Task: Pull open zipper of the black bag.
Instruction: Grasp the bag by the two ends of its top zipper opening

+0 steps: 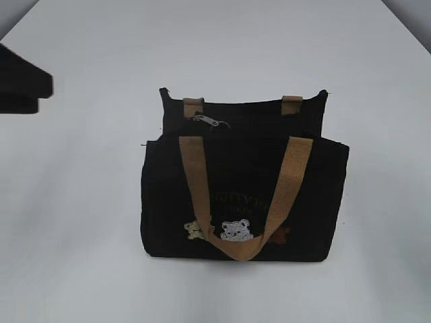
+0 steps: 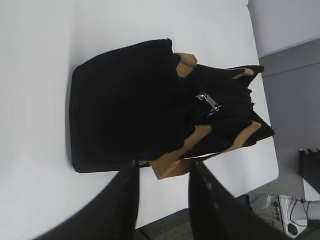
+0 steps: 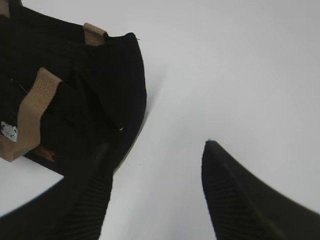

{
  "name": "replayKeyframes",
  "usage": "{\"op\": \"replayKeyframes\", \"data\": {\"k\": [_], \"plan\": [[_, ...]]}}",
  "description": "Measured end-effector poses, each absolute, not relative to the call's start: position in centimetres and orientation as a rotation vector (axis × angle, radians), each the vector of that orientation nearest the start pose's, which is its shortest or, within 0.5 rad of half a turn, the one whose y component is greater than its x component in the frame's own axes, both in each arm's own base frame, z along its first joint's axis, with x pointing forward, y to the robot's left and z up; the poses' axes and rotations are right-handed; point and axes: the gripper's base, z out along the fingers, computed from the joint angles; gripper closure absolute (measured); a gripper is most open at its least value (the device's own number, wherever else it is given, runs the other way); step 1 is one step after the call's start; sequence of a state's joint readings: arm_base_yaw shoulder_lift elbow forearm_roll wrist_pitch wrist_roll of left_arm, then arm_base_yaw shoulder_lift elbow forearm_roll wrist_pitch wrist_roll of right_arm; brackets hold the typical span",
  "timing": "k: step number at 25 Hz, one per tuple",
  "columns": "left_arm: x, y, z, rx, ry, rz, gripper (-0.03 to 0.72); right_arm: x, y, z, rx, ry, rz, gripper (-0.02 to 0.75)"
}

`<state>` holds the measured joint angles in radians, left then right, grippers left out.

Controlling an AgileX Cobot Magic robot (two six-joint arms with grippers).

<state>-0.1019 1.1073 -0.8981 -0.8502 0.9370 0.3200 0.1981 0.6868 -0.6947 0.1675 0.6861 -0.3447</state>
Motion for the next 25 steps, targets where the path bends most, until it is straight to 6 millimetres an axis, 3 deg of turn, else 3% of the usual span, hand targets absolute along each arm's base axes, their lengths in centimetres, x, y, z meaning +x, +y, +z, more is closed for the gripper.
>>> {"op": "replayKeyframes", "data": {"k": [3, 6, 13, 16, 25], "plan": [[23.2, -9.8, 31.5, 0.155, 2.466, -0.960, 0.431, 16.5, 5.3, 32.6, -0.635, 2.166, 0.119, 0.293], [26.2, -12.2, 29.9, 0.222, 2.512, -0.924, 0.407, 19.4, 7.3, 32.6, -0.777, 2.177, 0.134, 0.293], [31.7, -15.2, 27.8, 0.233, 2.548, -0.940, 0.351, 24.2, 12.8, 32.3, -1.039, 2.146, 0.171, 0.293], [32.8, -16.4, 27.0, 0.262, 2.584, -0.973, 0.349, 25.5, 15.1, 32.1, -1.125, 2.118, 0.184, 0.293], [33.6, -18.7, 24.1, 0.284, 2.645, -0.985, 0.352, 28.2, 20.2, 30.6, -1.254, 2.075, 0.220, 0.293]]}}
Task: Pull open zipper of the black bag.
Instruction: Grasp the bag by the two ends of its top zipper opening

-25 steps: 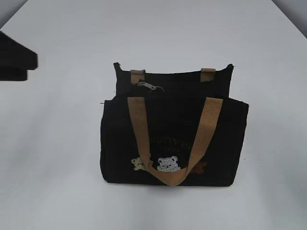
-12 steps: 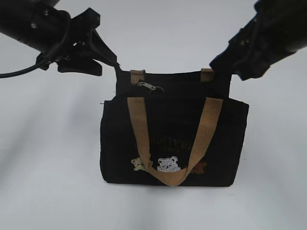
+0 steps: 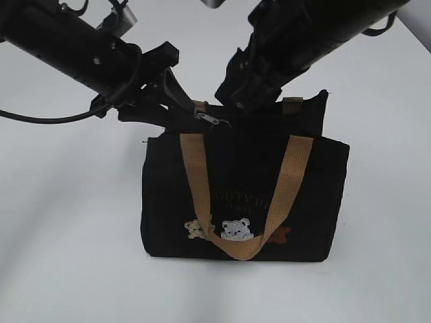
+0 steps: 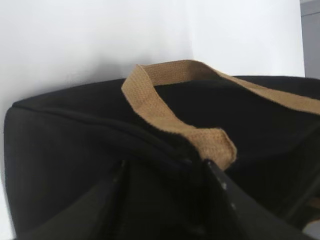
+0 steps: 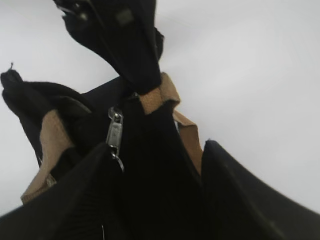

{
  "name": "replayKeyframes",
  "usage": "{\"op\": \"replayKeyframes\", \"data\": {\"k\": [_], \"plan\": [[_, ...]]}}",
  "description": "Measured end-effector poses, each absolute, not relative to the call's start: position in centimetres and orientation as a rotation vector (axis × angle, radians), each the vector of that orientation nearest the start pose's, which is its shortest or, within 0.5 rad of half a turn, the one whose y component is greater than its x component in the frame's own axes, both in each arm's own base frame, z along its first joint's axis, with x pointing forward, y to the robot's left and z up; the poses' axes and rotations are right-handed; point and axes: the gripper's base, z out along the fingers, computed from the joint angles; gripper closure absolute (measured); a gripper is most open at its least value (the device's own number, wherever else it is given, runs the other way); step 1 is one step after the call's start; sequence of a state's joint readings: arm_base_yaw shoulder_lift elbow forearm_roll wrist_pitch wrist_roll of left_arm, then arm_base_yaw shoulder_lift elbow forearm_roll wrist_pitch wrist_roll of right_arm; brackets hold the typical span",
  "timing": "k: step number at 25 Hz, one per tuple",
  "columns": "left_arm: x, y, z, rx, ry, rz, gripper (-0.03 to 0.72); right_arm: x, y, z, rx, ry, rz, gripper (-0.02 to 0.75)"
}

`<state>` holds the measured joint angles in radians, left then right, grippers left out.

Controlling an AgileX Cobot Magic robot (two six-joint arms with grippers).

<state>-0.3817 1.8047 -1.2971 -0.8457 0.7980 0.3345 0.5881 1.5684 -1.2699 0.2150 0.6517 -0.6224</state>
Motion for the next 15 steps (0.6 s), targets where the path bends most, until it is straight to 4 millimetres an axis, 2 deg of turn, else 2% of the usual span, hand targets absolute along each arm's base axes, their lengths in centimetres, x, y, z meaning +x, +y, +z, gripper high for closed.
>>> {"op": "replayKeyframes", "data": {"k": [2, 4, 6, 8, 15], "plan": [[33.8, -19.1, 23.9, 0.269, 2.622, -0.968, 0.388, 28.8, 21.0, 30.0, -1.264, 2.081, 0.227, 0.293], [34.0, -19.4, 23.9, 0.261, 2.598, -0.953, 0.468, 29.3, 21.5, 29.5, -1.273, 2.080, 0.228, 0.293], [34.0, -19.5, 24.0, 0.287, 2.584, -0.944, 0.595, 29.6, 21.7, 29.0, -1.286, 2.085, 0.226, 0.293], [34.0, -19.5, 24.0, 0.302, 2.579, -0.939, 0.650, 29.6, 21.8, 28.8, -1.292, 2.087, 0.227, 0.293], [34.0, -19.5, 24.0, 0.315, 2.575, -0.937, 0.652, 29.7, 22.0, 28.4, -1.310, 2.086, 0.224, 0.295]]}}
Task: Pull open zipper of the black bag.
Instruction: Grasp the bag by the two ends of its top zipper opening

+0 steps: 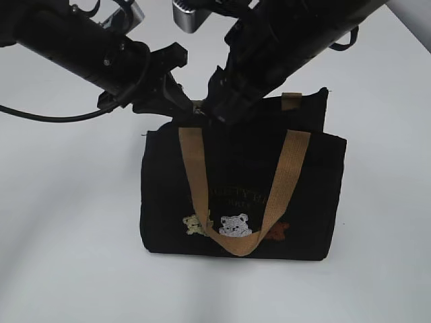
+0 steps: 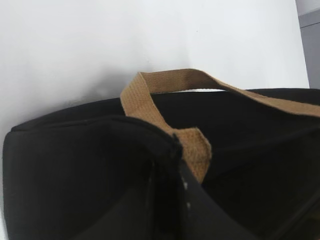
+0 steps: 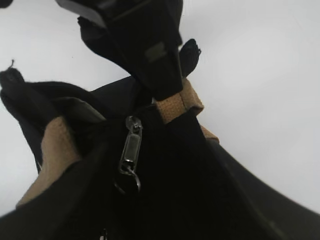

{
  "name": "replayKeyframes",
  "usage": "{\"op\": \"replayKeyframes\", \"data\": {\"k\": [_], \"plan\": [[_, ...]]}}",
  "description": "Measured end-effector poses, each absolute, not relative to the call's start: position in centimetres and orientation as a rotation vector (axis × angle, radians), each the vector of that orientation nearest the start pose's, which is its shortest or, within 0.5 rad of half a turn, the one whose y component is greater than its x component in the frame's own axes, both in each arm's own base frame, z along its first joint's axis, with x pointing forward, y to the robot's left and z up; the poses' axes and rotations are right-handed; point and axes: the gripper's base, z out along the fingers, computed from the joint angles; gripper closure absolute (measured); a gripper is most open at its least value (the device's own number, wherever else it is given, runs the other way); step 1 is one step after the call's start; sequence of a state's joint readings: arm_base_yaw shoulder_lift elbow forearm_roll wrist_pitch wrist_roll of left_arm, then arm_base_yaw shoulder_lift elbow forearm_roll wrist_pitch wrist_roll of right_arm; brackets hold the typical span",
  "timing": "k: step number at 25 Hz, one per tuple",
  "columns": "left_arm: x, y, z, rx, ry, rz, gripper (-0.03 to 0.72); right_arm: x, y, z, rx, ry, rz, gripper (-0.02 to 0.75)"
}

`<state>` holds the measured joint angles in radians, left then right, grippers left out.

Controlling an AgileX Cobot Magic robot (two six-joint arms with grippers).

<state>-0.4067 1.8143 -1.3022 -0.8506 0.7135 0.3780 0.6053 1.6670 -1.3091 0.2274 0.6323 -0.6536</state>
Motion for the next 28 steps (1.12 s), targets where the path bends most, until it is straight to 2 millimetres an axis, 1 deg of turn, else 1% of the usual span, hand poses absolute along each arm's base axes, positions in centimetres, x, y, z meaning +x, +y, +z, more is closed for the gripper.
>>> {"op": "replayKeyframes", "data": {"k": [3, 7, 13, 18, 20, 23, 25, 28], "plan": [[34.0, -19.5, 24.0, 0.317, 2.575, -0.937, 0.652, 30.0, 22.2, 27.8, -1.344, 2.088, 0.214, 0.319], [33.9, -19.6, 24.0, 0.319, 2.577, -0.939, 0.652, 30.2, 22.2, 27.1, -1.387, 2.089, 0.180, 0.372], [33.9, -19.6, 24.0, 0.319, 2.577, -0.939, 0.652, 30.2, 22.1, 27.0, -1.416, 2.080, 0.148, 0.496], [33.9, -19.6, 24.0, 0.320, 2.576, -0.939, 0.652, 30.1, 22.0, 27.0, -1.426, 2.086, 0.146, 0.520], [33.9, -19.6, 24.0, 0.320, 2.576, -0.939, 0.652, 30.1, 22.0, 26.9, -1.433, 2.092, 0.147, 0.572], [33.9, -19.6, 24.0, 0.322, 2.579, -0.941, 0.652, 30.0, 21.9, 26.8, -1.445, 2.104, 0.149, 0.705], [33.9, -19.6, 24.0, 0.322, 2.578, -0.940, 0.652, 29.9, 21.9, 26.7, -1.455, 2.116, 0.151, 0.734], [33.9, -19.6, 24.0, 0.322, 2.577, -0.940, 0.652, 29.8, 21.8, 26.8, -1.469, 2.117, 0.143, 0.738]]}}
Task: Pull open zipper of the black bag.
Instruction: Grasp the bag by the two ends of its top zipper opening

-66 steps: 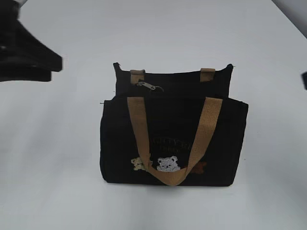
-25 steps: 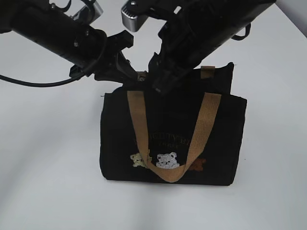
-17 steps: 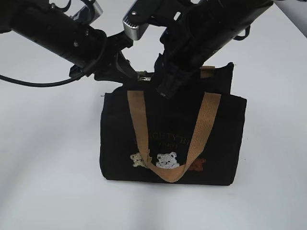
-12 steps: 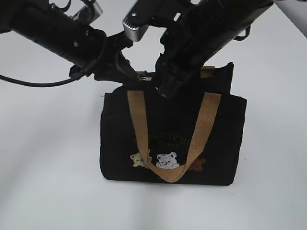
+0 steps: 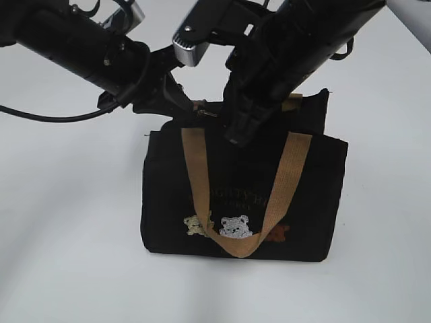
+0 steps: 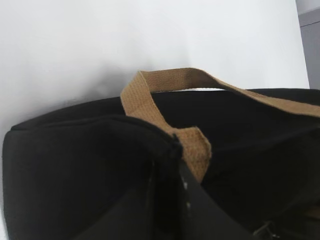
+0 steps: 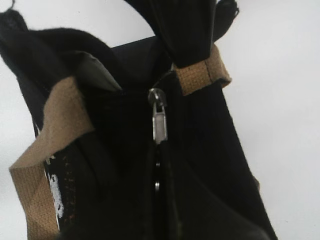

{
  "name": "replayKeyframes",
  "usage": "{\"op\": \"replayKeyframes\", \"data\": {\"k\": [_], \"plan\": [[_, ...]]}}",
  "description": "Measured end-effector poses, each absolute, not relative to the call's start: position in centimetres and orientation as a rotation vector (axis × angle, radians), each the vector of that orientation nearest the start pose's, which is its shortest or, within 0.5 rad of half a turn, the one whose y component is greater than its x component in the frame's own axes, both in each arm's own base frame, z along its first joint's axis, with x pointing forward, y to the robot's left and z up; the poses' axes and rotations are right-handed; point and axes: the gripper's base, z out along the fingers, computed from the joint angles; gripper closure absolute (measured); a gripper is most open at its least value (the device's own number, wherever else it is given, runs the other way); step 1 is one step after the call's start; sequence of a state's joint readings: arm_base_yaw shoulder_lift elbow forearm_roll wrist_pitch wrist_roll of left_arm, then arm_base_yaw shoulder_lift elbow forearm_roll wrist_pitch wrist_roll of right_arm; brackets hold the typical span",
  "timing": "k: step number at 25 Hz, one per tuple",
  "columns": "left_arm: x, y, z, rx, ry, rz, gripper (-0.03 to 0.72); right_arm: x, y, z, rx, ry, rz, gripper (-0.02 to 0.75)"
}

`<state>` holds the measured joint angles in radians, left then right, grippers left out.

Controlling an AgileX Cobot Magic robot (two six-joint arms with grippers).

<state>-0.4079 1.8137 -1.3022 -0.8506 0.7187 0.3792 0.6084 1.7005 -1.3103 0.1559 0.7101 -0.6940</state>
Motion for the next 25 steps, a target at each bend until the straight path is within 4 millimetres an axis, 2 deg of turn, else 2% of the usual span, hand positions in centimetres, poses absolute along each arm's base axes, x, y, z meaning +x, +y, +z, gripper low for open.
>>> {"op": "replayKeyframes", "data": {"k": [6, 11, 13, 18, 25], "plan": [[33.9, -19.6, 24.1, 0.325, 2.579, -0.943, 0.652, 29.1, 21.0, 28.0, -1.499, 2.103, 0.091, 0.738], [33.8, -19.6, 24.1, 0.327, 2.582, -0.946, 0.652, 28.8, 19.5, 29.2, -1.440, 2.170, 0.089, 0.738], [33.8, -19.6, 24.2, 0.329, 2.579, -0.947, 0.652, 28.9, 18.4, 29.6, -1.397, 2.218, 0.090, 0.738], [33.7, -19.6, 24.3, 0.332, 2.576, -0.945, 0.652, 29.4, 14.2, 30.5, -1.236, 2.386, 0.059, 0.738], [33.7, -19.5, 24.3, 0.338, 2.578, -0.938, 0.652, 30.1, 9.5, 30.2, -1.033, 2.605, 0.047, 0.738]]}}
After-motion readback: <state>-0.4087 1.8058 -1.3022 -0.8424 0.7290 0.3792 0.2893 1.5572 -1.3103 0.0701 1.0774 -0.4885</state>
